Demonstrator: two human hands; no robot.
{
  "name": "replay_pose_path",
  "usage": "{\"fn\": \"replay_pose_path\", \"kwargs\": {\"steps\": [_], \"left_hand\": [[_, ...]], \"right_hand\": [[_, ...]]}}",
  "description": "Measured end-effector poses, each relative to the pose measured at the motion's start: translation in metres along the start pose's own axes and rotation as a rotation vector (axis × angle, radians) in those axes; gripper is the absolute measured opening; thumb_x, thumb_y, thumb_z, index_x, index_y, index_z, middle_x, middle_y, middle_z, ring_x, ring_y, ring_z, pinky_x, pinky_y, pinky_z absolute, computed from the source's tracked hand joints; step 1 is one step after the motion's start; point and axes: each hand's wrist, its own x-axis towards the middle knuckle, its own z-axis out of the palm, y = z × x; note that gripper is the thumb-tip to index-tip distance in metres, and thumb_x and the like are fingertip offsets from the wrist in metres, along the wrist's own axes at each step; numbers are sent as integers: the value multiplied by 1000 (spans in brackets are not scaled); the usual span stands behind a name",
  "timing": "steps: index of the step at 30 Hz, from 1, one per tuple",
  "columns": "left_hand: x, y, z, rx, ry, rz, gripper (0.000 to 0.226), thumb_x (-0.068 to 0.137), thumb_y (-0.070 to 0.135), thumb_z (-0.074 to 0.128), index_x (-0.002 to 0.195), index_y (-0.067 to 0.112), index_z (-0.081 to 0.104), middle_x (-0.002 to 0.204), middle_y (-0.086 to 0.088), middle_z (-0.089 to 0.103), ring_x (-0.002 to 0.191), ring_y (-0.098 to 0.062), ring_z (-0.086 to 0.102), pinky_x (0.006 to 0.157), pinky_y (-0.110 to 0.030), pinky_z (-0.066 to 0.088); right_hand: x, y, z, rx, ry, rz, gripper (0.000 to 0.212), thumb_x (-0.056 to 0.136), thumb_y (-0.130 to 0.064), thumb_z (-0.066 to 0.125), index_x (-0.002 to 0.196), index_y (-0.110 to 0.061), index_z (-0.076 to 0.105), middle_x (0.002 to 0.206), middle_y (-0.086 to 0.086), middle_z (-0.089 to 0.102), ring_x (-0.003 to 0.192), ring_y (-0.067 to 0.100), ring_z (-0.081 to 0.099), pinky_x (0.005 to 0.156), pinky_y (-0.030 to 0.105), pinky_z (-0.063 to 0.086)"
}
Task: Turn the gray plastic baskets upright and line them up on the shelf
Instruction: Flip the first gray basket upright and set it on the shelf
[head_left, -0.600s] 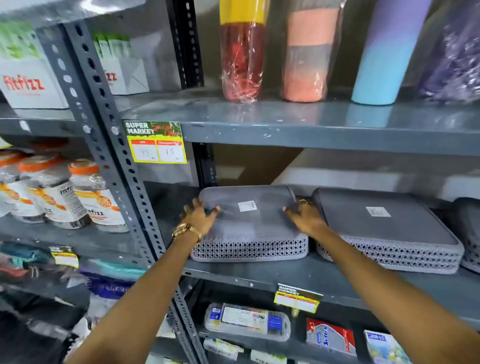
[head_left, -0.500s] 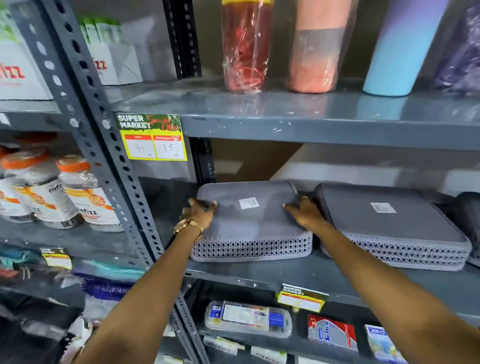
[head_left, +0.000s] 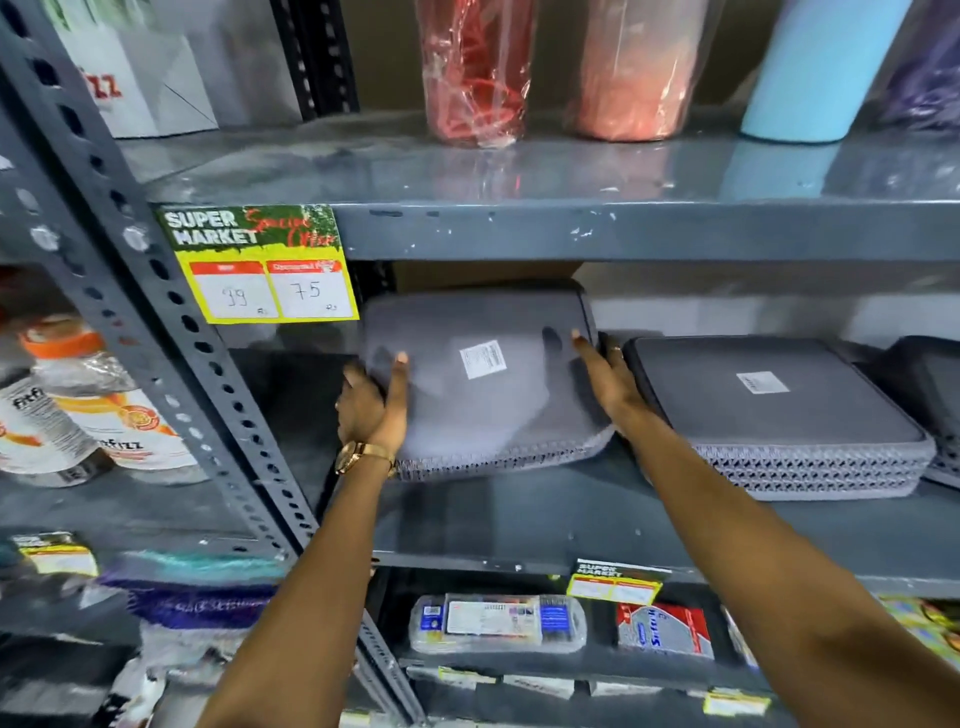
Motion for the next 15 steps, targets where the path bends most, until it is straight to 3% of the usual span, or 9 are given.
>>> {"fn": "replay_pose_path", "kwargs": {"steps": [4, 7, 11, 13, 15], "left_hand": [[15, 16, -4, -258, 198, 80, 66, 87, 61, 32, 123, 6, 45, 119, -25, 64, 108, -48, 56, 90, -48, 45], [20, 18, -8, -438, 233, -7, 72, 86, 65, 24, 126, 12, 51, 125, -21, 63, 114, -44, 55, 95, -46, 43], [18, 7, -14, -600, 139, -161, 88, 77, 79, 19, 137, 20, 44, 142, -19, 50, 133, -44, 40, 112, -56, 31], [16, 3, -17, -645, 61, -232, 85, 76, 81, 23, 143, 30, 38, 150, -10, 44, 140, -38, 33, 114, -57, 28], [14, 0, -20, -707, -14, -324, 83, 78, 77, 33, 143, 27, 40, 150, -5, 43, 140, -31, 36, 115, -53, 30]], "right_hand": [[-1, -19, -13, 216, -20, -3, 59, 86, -70, 34, 122, -28, 52, 135, 5, 51, 131, 26, 44, 110, 42, 33], [-3, -16, -24, 410, -38, 29, 71, 88, -70, 24, 135, -22, 46, 136, 2, 54, 133, 26, 42, 103, 37, 39], [-7, -1, -36, 563, -16, 122, 90, 84, -75, 20, 148, -13, 25, 152, 10, 36, 139, 31, 34, 116, 48, 25], [-8, 3, -43, 593, -47, 179, 94, 81, -78, 23, 146, -11, 32, 146, 14, 44, 133, 32, 43, 113, 47, 31], [-10, 4, -51, 602, -146, 250, 91, 79, -79, 30, 134, -9, 49, 128, 17, 60, 116, 31, 58, 99, 47, 45]]}}
